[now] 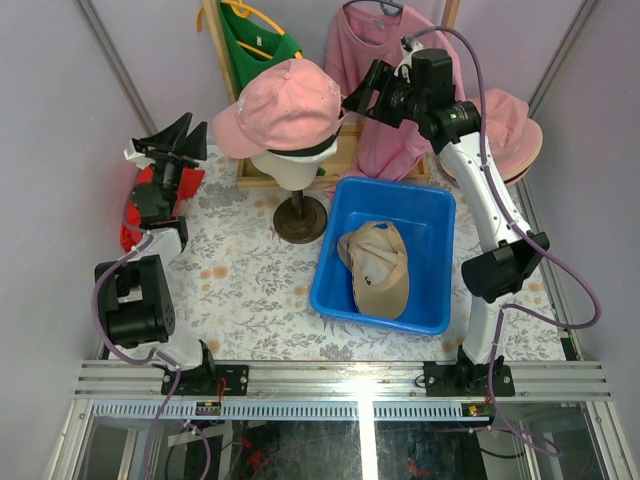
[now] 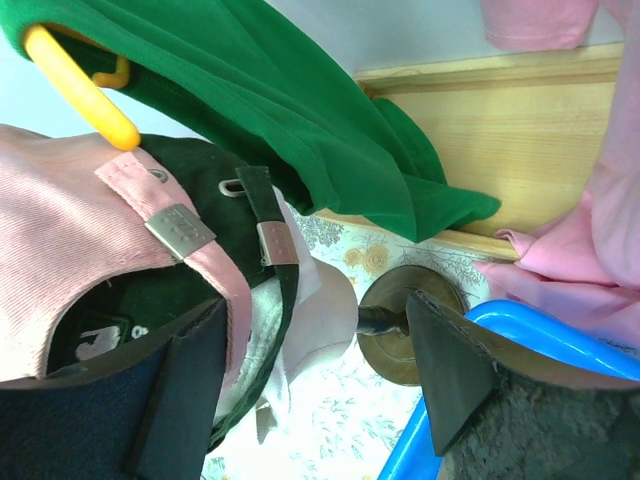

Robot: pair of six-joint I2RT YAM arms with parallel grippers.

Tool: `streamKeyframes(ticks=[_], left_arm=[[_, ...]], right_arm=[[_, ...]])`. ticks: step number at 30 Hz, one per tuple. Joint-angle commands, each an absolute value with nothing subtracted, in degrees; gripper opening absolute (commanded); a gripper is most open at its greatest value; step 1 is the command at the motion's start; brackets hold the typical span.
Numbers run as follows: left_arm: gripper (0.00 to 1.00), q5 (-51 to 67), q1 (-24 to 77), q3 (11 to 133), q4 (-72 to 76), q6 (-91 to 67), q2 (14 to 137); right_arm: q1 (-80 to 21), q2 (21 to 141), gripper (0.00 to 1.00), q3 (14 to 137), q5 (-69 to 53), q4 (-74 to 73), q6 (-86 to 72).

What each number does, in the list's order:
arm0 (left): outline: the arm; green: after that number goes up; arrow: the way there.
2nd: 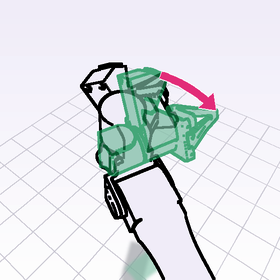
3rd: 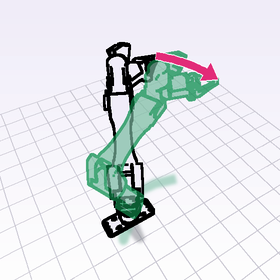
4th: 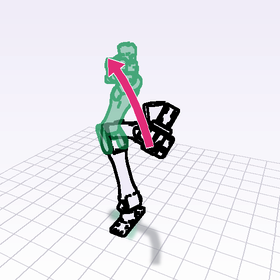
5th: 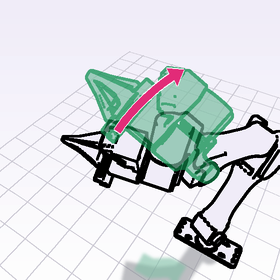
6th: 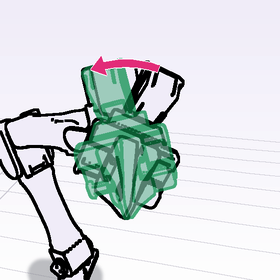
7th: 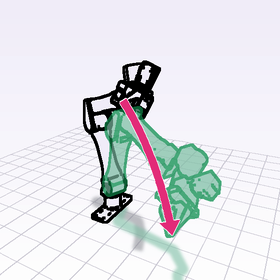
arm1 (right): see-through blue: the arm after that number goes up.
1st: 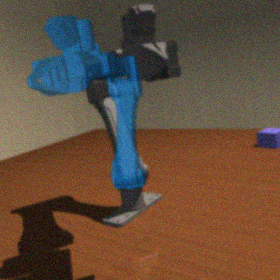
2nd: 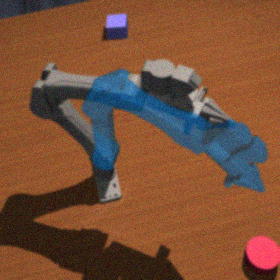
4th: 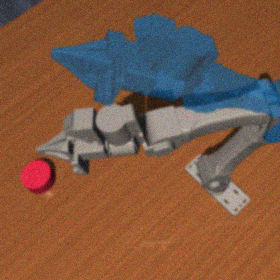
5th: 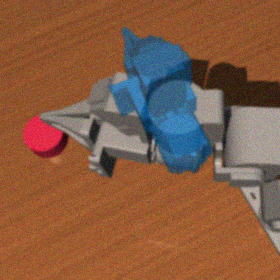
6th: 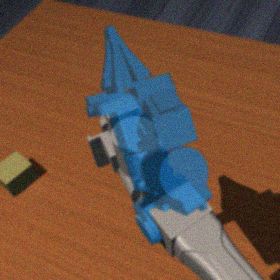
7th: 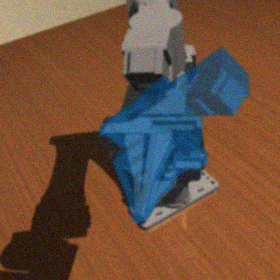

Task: Stack the hats
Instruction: Stack the hat on the hat.

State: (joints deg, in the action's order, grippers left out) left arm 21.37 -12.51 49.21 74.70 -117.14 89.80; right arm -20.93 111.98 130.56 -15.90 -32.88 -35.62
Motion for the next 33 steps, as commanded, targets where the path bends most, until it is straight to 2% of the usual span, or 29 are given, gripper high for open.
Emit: streamKeyframes(ticks=[1, 10, 19, 25, 33], left_arm=[[0.48, 18.28, -13.61, 46.85, 75.27, -140.59, 86.24], [0.48, 17.83, -16.07, 43.69, 70.59, -137.21, 80.61], [0.48, 17.55, -16.9, 38.64, 66.49, -133.54, 74.65], [0.48, 19.19, -16.86, 35.29, 56.89, -125.76, 68.09], [0.48, 19.96, -15.58, 29.66, 42.18, -115.22, 57.72]], right_arm=[[-19.72, 105.95, 0.76, 130.42, -13.79, -29.48, -36.01], [-19.69, 99.17, 0.8, 125.65, -8.46, -29.64, -34.39], [-20.11, 84.94, 0.81, 104.49, -6.03, -29.73, -30.91], [-28.2, 78.01, 0.81, 88.98, -0.72, -33.16, -27.06], [-36.9, 73.91, 0.82, 73.96, 5.31, -34.46, -30.88]])
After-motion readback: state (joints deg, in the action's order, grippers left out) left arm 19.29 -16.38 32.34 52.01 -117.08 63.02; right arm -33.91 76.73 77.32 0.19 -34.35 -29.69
